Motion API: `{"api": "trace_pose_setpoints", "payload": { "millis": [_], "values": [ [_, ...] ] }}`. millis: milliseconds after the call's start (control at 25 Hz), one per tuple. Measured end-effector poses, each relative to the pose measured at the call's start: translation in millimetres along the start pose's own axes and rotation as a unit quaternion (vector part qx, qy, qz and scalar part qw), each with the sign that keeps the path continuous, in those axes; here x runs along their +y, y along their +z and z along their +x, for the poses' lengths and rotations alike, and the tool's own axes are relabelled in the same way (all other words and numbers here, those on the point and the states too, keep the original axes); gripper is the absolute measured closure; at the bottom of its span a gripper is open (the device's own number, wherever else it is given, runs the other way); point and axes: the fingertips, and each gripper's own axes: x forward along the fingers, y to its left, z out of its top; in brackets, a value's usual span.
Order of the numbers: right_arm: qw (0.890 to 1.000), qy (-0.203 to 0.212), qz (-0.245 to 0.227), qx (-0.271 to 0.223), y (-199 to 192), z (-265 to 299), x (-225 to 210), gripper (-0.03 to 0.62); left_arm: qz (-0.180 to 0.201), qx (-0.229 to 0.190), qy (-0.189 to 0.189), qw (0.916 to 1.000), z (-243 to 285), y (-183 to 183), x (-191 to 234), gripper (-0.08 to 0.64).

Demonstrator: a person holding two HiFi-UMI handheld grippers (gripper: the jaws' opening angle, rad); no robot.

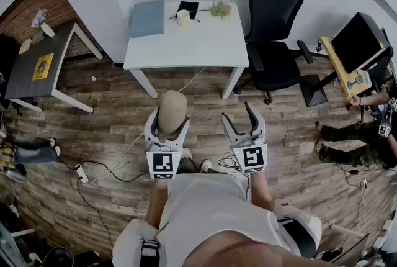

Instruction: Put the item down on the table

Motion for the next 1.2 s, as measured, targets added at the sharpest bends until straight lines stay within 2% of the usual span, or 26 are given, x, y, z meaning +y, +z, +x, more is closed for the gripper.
{"api": "trace_pose_setpoints", "payload": {
  "millis": [200, 280, 480, 960, 1200],
  "values": [
    [1.0, 0.004, 0.025, 0.003, -3, -4, -2, 0.29, -0.005, 0.001, 0.002, 1.0, -1, 1, -8, 0.175],
    [1.0, 0.006, 0.025, 0.001, -5, -3, -2, 0.272, -0.013, 0.003, 0.004, 0.9999, 0, 1, -9, 0.175],
    [1.0, 0.007, 0.022, 0.002, -7, 11, -6, 0.265, -0.005, -0.006, 0.001, 1.0, 15, 0, -2, 0.175],
    [1.0, 0.006, 0.004, 0.016, -17, 87, -20, 0.272, 0.009, -0.01, -0.017, 0.9998, 81, -7, 39, 0.175],
    [0.999, -0.008, 0.005, 0.031, -12, 122, -25, 0.282, 0.011, -0.017, -0.03, 0.9993, 113, -6, 65, 0.175]
  ]
}}
